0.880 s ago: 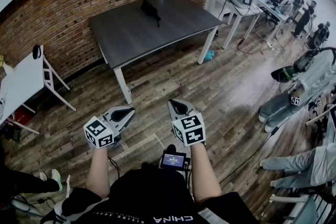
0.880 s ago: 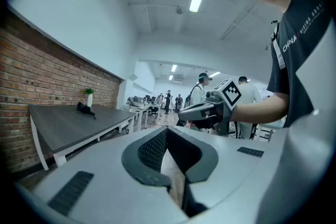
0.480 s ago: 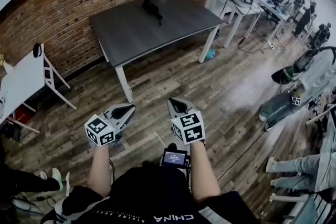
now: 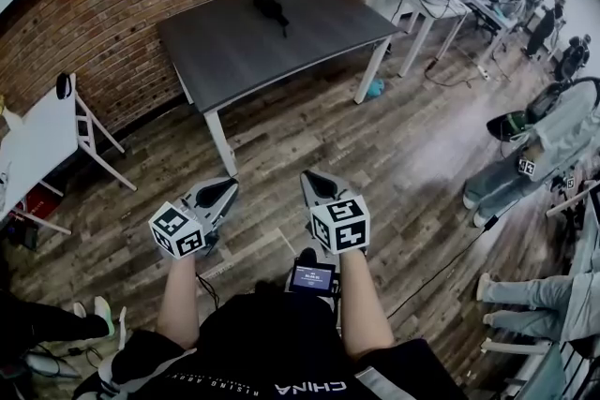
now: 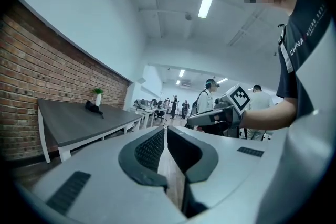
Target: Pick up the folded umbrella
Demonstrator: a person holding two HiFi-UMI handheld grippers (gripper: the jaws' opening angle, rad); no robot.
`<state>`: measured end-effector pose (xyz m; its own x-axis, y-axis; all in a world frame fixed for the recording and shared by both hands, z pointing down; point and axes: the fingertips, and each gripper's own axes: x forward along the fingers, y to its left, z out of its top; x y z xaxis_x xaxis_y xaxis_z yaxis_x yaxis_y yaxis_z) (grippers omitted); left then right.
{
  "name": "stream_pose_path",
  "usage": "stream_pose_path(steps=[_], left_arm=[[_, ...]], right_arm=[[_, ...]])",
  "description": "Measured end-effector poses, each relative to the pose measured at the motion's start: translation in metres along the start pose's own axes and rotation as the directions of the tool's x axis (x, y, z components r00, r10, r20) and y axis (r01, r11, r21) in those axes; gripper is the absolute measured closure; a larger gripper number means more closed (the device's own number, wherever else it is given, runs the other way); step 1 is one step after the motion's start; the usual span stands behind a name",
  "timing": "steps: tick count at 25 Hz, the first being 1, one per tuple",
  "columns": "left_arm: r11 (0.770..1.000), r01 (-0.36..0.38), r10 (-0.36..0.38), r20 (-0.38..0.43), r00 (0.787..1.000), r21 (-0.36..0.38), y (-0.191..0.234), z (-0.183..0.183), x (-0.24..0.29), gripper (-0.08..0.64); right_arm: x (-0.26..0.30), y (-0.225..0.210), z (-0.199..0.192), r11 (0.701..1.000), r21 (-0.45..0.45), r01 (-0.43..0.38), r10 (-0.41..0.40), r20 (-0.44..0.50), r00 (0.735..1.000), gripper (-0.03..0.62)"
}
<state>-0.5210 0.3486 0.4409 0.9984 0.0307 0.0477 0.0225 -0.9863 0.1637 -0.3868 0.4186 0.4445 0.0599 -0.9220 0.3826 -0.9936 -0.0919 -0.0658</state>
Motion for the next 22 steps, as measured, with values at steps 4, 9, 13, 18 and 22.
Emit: stream_pose_path(steps=[4,9,13,18,22], left_arm=[[1.0,-0.017,0.017,0.007,1.0,-0.015,0.002,-0.003,0.003,0.555],[0.999,-0.022,0.022,0.002,1.0,-0.033,0.003,-0.012,0.006,0.555],[1.0,-0.015,0.014,-0.031,0.999,-0.026,-0.001,-0.018,0.014,0.555],[0.999,0.028,-0.03,-0.05,0.998,-0.035,-0.007,-0.022,0.026,0.557],[0.997,0.052,-0.054,-0.051,0.997,-0.051,-0.006,-0.02,0.042,0.557]], right_arm=[[-0.002,-0.007,-0.007,1.0,0.028,0.01,-0.009,-0.007,1.0,0.584],[-0.003,-0.011,-0.014,0.998,0.067,-0.003,0.002,0.011,1.0,0.584],[-0.005,-0.018,-0.018,0.997,0.071,-0.003,0.003,0.008,1.0,0.584],[-0.001,-0.026,-0.02,0.995,0.101,-0.018,0.018,-0.002,1.0,0.584],[0.002,-0.042,-0.017,0.994,0.105,-0.016,0.017,-0.008,1.0,0.584]])
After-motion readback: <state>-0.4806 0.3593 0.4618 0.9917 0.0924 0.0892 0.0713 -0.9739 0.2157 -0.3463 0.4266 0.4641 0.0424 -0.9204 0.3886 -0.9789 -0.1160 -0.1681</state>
